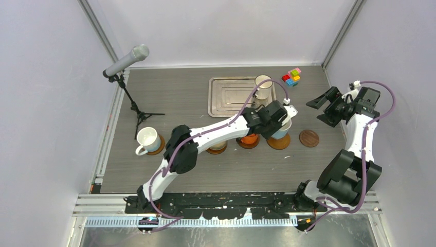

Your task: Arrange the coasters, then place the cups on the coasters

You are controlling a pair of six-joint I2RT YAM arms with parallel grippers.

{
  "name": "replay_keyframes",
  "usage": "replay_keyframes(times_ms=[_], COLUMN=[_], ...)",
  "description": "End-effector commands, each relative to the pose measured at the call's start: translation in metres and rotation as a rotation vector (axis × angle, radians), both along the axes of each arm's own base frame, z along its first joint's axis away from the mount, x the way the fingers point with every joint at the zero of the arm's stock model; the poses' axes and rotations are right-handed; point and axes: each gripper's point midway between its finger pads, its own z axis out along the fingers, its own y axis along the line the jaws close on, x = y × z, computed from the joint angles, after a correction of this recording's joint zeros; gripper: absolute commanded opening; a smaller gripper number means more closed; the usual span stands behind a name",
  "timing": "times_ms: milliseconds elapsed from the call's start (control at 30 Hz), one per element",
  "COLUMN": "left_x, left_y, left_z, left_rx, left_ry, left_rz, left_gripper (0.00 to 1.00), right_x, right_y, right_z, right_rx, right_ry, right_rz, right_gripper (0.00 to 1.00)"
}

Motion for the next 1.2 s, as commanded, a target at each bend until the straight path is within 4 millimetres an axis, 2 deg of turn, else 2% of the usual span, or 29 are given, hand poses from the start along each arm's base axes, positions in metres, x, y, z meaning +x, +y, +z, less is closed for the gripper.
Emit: replay_keyframes(times_ms=[0,500,967,1167], left_x=[0.004,0.003,-0.002,-0.002], left_y=[-0.030,-0.042,-0.043,-0.039], left_z=[0.034,0.020,0.003,-0.001], left_rx=[-0.145,-0.150,-0.128,-0.117], left_ry=[-0.022,0.015,0.033,0.026], left_rz=[-0.004,-0.013,-0.019,-0.018], left_gripper=[0.00,0.00,0.00,0.13], right_x=[0.002,0.001,0.000,0.001], right_y=[0.001,0.001,0.002,0.003], right_z=[0.008,0.006,0.005,0.005], right_rx=[-0.009,-0.008,-0.003,0.003], right_ry=[-0.027,-0.015,-0.017,-0.017], right_rz=[0.027,0.036,0.040,0.041], right_gripper=[0.89,0.89,0.89,0.89])
